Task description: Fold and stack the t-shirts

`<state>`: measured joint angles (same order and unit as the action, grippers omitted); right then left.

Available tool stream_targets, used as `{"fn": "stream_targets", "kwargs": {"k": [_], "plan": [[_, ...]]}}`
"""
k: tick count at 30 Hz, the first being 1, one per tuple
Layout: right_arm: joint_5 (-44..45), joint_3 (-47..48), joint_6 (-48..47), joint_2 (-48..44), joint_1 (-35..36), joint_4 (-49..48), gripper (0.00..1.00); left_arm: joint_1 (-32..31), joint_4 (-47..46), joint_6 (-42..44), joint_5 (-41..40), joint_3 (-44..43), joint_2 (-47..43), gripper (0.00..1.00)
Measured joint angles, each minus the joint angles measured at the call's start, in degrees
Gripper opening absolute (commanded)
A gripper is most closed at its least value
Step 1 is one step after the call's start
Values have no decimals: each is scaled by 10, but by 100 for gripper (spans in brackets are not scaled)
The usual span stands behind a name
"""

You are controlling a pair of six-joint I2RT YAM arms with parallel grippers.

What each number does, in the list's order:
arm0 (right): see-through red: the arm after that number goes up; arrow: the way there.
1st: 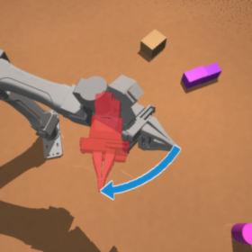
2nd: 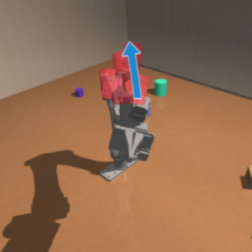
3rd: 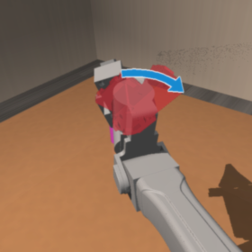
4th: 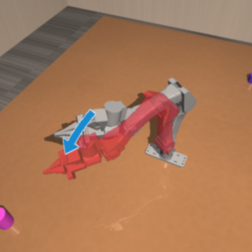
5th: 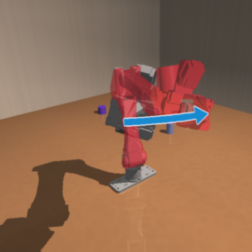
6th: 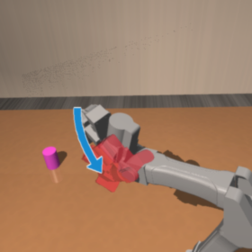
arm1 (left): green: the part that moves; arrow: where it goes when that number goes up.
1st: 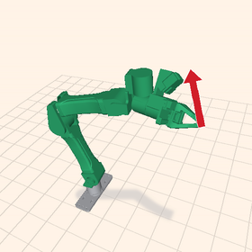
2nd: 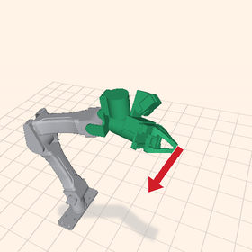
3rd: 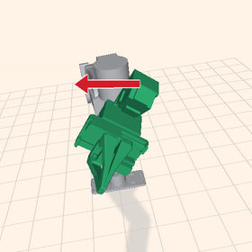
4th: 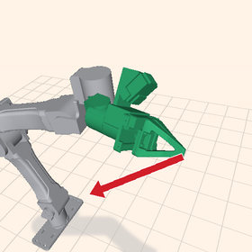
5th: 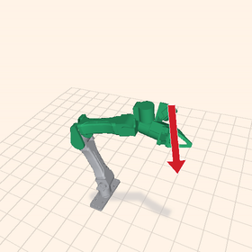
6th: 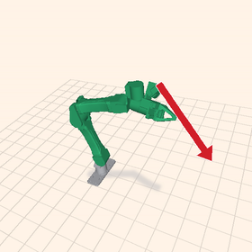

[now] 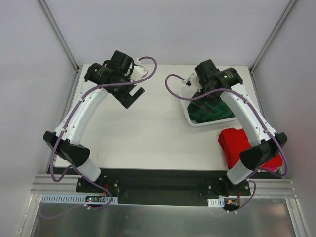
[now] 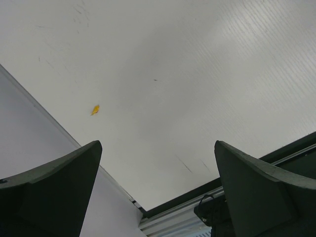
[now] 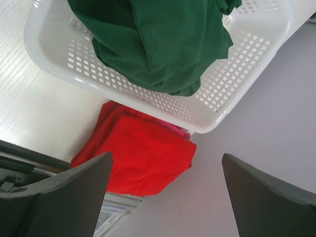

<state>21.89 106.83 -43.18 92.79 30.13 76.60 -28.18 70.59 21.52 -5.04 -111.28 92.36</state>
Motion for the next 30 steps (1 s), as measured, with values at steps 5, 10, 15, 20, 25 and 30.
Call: {"fn": "stream_targets", "kwargs": {"k": [5,10,15,20,25,30], "plan": [[11,-16,-10,0,-3,0,96,0,0,0,1,-3,0,99],[12,-18,-7,0,-9,0,96,0,0,0,1,-12,0,99],[12,-18,2,0,-15,0,96,0,0,0,1,-14,1,99],[12,-13,7,0,-21,0,96,0,0,0,0,-25,10,99],[12,2,11,2,-38,0,96,0,0,2,-4,-33,13,99],[16,3,16,3,-56,0,96,0,-1,7,-19,-33,13,99]]}}
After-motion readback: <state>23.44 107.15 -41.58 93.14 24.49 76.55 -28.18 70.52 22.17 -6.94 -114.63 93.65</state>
